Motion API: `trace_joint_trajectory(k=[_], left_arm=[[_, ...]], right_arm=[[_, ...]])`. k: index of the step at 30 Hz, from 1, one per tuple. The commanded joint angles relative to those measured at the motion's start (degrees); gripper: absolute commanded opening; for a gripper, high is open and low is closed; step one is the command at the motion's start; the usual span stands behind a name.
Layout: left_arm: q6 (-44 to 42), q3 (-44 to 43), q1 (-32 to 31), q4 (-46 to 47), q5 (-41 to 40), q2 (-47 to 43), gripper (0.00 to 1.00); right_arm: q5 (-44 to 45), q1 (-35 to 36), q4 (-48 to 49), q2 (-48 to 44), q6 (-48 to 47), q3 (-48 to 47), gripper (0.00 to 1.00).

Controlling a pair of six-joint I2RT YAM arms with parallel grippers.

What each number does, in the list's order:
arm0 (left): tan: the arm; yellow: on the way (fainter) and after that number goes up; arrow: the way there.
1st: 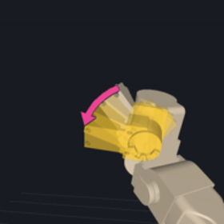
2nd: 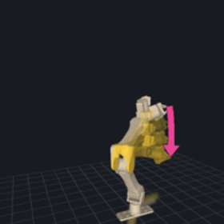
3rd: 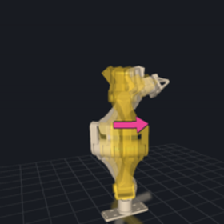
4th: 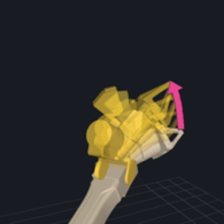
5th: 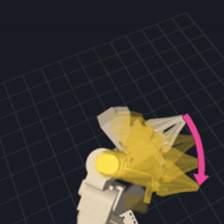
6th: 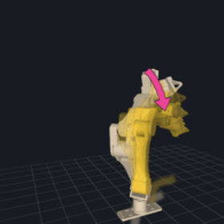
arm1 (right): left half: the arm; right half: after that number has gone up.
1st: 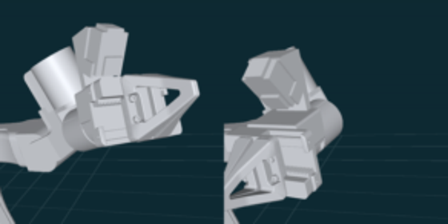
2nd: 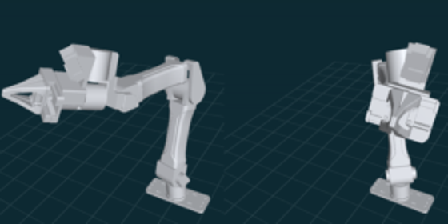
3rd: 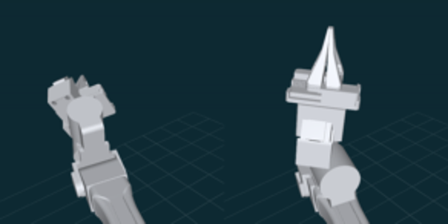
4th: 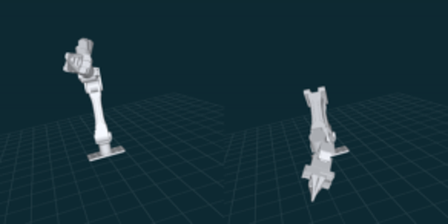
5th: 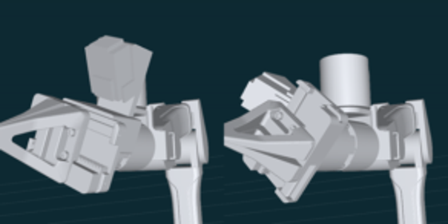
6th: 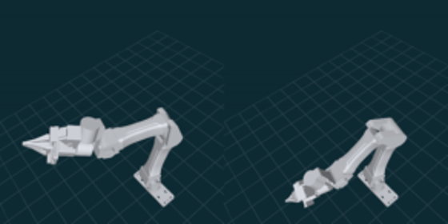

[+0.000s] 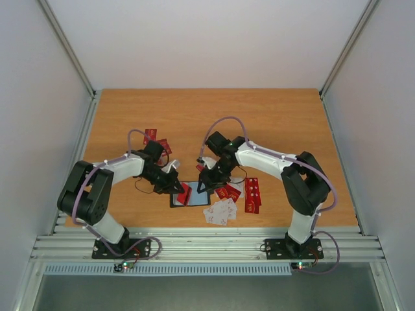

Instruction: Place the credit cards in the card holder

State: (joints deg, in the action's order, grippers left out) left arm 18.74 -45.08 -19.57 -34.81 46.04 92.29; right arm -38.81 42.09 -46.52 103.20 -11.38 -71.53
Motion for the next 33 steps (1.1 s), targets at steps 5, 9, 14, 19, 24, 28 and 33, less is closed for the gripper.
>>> trace_joint_trajectory(k=[5,9,14,19,24,28,33], left_arm=[[-1.1,0.3,0.1,1.7,0.7,0.8,0.00],[-1.1,0.3,0.1,1.5,0.5,0.6,0.00],[-1.2,0.1,0.1,1.3,0.1,0.6,0.00],[-1.3,0.0,0.1,0.9,-0.2,0.4,0.00],[-1.4,0.1,0.1,1.3,0.1,1.0,0.00],[-1.4,0.0,0.1,1.9,0.0,1.6,0.00],[-0.8,0.1,0.1,3.9,1.1,2.0,0.00]], right_arm=[[8.7,1.8,-3.5,5.6,0.5,-6.0,0.36],[11.9,2.0,-4.8,7.4,1.2,-7.3,0.32],[14.5,2.2,-6.1,8.6,1.5,-7.5,0.29],[16.2,2.2,-6.9,9.8,1.6,-7.1,0.27],[15.2,2.2,-5.5,11.0,1.5,-6.2,0.27],[15.2,2.1,-4.8,11.8,1.4,-5.7,0.27],[15.2,2.2,-4.2,12.2,1.3,-4.7,0.26]])
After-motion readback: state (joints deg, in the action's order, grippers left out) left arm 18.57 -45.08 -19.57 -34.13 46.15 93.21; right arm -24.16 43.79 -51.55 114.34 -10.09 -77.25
